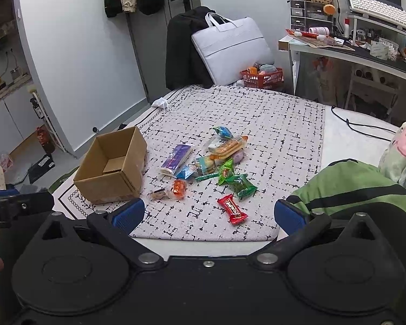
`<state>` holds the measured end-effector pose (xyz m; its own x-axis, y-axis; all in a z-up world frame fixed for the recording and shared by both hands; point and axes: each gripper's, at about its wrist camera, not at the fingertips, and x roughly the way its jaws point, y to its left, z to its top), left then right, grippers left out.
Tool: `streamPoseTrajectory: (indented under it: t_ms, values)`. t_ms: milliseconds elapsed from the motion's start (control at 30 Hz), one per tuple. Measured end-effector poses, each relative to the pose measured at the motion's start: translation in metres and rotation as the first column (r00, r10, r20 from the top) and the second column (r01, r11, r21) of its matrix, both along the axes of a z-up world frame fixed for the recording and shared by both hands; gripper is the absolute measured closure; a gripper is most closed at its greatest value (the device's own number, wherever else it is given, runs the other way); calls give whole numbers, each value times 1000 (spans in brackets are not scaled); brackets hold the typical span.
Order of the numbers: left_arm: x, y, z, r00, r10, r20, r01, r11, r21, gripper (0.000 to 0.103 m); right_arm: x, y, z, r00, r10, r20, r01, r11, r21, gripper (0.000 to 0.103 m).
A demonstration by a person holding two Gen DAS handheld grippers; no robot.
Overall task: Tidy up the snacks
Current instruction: 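Move the right tool toward the red candy bar packet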
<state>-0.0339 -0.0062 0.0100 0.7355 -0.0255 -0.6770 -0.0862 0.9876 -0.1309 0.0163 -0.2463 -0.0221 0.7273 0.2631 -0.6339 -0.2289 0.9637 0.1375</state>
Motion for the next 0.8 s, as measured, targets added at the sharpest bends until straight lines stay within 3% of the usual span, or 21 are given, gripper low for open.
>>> streamPoseTrajectory:
  t_ms: [800]
  values:
    - [-3,3,0,1000,4,12,-4,1000,1,0,1,6,-1,1000,6,-4,-6,1000,-5,0]
